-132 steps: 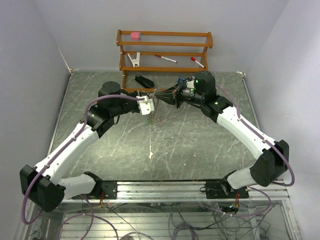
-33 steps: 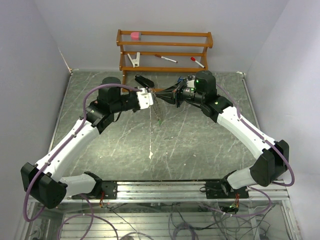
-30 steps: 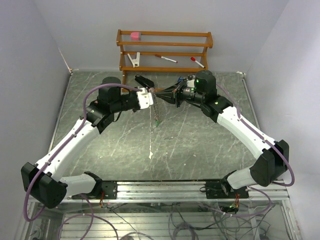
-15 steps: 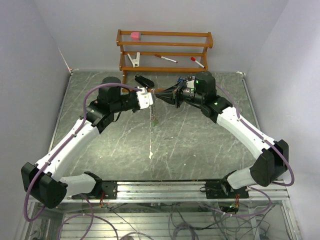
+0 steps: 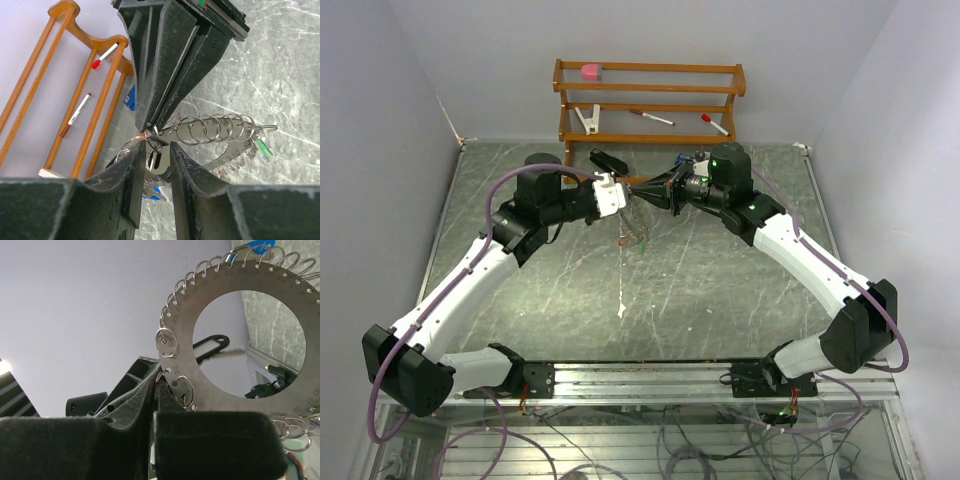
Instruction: Put the keys on the keyring
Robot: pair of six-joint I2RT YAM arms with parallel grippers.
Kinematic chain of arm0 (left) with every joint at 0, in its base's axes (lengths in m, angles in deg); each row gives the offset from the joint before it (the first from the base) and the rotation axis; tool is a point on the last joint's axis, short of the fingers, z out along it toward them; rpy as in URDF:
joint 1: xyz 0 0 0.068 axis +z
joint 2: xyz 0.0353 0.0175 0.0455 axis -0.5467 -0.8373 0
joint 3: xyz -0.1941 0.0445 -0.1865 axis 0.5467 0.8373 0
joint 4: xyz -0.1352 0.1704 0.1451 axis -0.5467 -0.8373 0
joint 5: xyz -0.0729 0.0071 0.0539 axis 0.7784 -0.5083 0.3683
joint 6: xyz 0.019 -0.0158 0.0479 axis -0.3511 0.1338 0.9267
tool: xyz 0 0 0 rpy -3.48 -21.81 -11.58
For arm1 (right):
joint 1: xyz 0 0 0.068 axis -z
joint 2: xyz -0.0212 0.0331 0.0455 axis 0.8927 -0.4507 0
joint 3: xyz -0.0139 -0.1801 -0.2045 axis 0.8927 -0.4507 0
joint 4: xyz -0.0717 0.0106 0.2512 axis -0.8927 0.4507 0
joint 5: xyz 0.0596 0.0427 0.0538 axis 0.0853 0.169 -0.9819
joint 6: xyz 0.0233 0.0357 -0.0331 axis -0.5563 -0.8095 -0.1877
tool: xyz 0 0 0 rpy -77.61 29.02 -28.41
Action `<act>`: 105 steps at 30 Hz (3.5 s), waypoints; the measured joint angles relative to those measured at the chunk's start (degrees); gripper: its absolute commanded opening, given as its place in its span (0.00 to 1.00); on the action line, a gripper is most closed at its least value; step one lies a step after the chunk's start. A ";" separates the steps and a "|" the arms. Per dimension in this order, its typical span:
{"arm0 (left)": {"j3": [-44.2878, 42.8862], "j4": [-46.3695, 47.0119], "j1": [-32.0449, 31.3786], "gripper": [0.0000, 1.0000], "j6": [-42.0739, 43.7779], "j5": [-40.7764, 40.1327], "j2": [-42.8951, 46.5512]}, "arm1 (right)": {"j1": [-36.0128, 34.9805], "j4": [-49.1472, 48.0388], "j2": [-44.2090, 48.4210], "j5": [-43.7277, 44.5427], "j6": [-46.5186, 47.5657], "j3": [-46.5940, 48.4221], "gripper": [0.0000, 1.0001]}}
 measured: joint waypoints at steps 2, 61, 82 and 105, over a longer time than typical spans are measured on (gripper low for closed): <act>-0.11 0.09 0.00 0.33 -0.15 -0.07 0.00 | 0.00 0.11 0.00 0.00 0.15 0.00 0.00; -49.90 -63.21 0.37 0.07 24.22 11.78 -27.08 | 17.49 1.62 17.00 -16.68 81.94 -2.69 0.82; -55.60 -73.11 -2.12 0.07 19.15 9.70 -28.41 | -2.62 -0.24 10.45 -9.70 98.12 -4.28 0.22; -55.60 -73.50 -4.20 0.07 17.90 0.48 -28.59 | -9.84 5.95 7.74 -3.17 101.59 -0.22 0.29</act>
